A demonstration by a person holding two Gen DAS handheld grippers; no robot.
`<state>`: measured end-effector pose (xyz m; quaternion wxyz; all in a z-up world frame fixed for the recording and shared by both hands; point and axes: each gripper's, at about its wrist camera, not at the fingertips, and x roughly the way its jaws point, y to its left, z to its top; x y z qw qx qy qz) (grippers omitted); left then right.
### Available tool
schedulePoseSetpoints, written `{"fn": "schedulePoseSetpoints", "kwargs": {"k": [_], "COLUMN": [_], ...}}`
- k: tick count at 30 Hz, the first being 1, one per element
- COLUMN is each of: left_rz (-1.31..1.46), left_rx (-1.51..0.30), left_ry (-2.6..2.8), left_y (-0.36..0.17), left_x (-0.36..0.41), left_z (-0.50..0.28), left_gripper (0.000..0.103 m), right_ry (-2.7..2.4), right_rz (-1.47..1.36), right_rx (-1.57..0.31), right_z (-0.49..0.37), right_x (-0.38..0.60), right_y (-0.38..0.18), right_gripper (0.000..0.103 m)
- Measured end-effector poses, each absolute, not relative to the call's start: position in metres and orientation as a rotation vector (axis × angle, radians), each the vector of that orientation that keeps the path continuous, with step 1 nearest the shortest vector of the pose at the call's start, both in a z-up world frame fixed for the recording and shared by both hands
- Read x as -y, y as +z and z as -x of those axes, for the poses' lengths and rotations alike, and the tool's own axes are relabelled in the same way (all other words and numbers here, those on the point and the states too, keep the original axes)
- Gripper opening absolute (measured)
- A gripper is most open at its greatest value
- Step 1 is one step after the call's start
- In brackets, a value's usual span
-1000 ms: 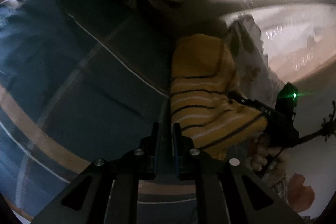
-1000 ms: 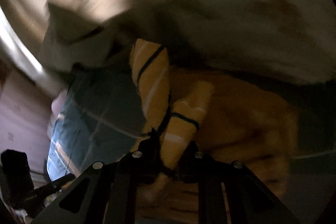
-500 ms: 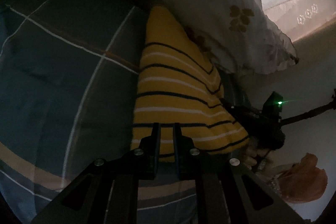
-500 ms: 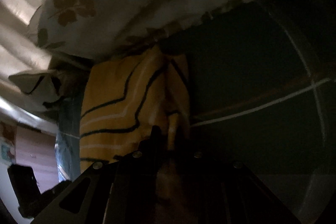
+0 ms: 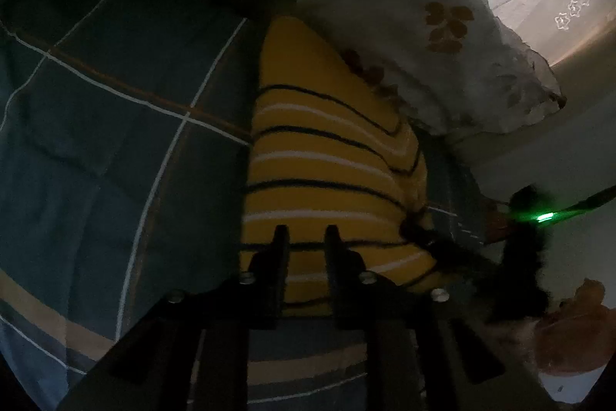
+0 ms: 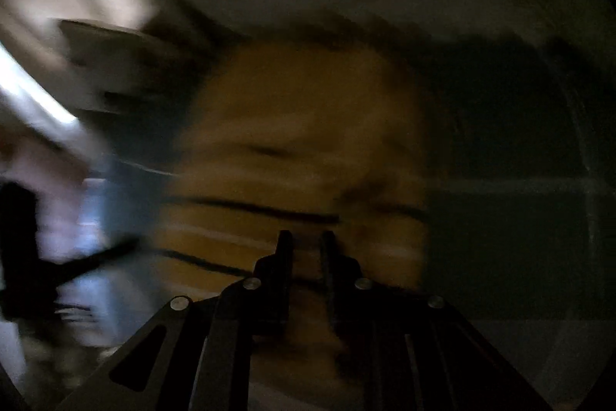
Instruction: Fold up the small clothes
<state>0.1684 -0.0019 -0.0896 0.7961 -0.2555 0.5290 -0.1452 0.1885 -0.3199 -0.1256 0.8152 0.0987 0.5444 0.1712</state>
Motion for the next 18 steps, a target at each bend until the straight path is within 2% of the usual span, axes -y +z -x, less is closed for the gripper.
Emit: {"fn": "schedulePoseSetpoints", "kwargs": {"k": [2, 4, 5, 6, 7, 8, 10, 16, 17, 18], "left_rz": [0.541, 0.522, 0.513, 0.511, 0.52, 0.536, 0.584, 0.703, 0.742, 0.777], "left_rx": [-1.133, -1.12, -1.114, -1.107, -1.103, -1.105, -1.131, -1.233, -1.247, -1.259], "left_ry": [-0.301, -0.288, -0.285, -0.285, -0.29, -0.296, -0.333, -0.495, -0.521, -0.545], "left_y": [-0.09, -0.088, -0.088, -0.09, -0.093, -0.098, -0.113, -0.157, -0.161, -0.164], "left_x": [-0.001, -0.007, -0.009, -0.013, -0.015, -0.018, -0.02, 0.0, 0.004, 0.01], "left_z": [-0.175, -0.187, -0.192, -0.201, -0.207, -0.212, -0.226, -0.248, -0.249, -0.25], "left_gripper": [0.032, 0.037, 0.046, 0.052, 0.06, 0.062, 0.062, 0.07, 0.074, 0.075], "right_ry": [0.36, 0.387, 0.397, 0.391, 0.381, 0.366, 0.328, 0.34, 0.344, 0.361], "right_rz": [-0.26, -0.292, -0.305, -0.323, -0.34, -0.361, -0.399, -0.439, -0.424, -0.417], "right_rx": [-1.18, -1.155, -1.124, -1.078, -1.05, -1.022, -0.971, -1.089, -1.099, -1.112], "right_z": [-0.186, -0.184, -0.184, -0.186, -0.189, -0.192, -0.203, -0.235, -0.235, -0.238], "right_x": [0.334, 0.343, 0.347, 0.354, 0.359, 0.366, 0.373, 0.363, 0.356, 0.348], "right_y": [-0.136, -0.122, -0.114, -0.104, -0.099, -0.097, -0.097, -0.132, -0.138, -0.143], "right_gripper": [0.0, 0.002, 0.01, 0.037, 0.057, 0.085, 0.089, 0.087, 0.082, 0.064]}}
